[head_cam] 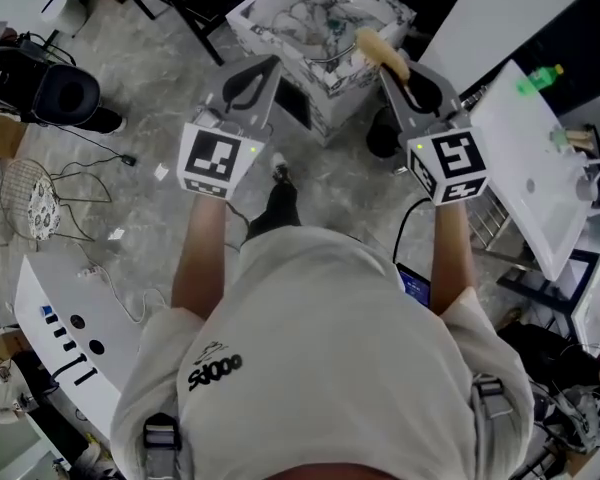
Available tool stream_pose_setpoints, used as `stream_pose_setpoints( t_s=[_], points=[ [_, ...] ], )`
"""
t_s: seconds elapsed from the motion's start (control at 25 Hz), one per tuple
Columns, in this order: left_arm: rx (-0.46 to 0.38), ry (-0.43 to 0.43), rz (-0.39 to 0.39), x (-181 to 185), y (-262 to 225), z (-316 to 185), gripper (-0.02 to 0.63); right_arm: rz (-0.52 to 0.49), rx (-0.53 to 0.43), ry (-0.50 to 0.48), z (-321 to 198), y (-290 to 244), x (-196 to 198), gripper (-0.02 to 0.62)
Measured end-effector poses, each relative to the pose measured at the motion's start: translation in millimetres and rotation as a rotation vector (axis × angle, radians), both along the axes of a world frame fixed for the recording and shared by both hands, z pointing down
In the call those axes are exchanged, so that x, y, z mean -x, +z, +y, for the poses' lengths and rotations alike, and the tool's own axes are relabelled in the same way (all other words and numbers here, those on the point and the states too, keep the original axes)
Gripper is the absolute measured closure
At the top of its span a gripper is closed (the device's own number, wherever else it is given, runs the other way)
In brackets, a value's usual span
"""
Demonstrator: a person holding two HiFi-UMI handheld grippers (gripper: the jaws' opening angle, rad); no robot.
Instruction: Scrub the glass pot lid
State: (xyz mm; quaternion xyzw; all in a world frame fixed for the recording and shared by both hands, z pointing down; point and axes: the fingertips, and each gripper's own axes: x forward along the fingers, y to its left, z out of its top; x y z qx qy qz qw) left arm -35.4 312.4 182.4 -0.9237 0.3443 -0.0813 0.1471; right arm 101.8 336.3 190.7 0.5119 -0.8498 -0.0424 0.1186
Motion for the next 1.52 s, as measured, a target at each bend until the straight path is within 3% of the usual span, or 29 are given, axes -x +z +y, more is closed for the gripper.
stream_pose_setpoints(
  t_s=[0.2, 0.76, 1.52],
  points=[
    [-0.011, 0.026, -0.003, -6.5, 5.9, -41.8, 0.595, 0.002, 0.016, 0.023, -36.6, 10.1, -2.1, 0.546],
    [0.009, 0.103, 0.015, -19.6, 9.6, -222.1, 0.595, 0.009, 0.048, 0.107, -200.7, 12.0, -11.3, 0.545],
    [0.063, 0.132, 0.020, -7.7, 23.0, -350.3, 0.595, 0.027, 0.115, 0.106, -331.8, 27.9, 14.0, 0.543]
  ],
)
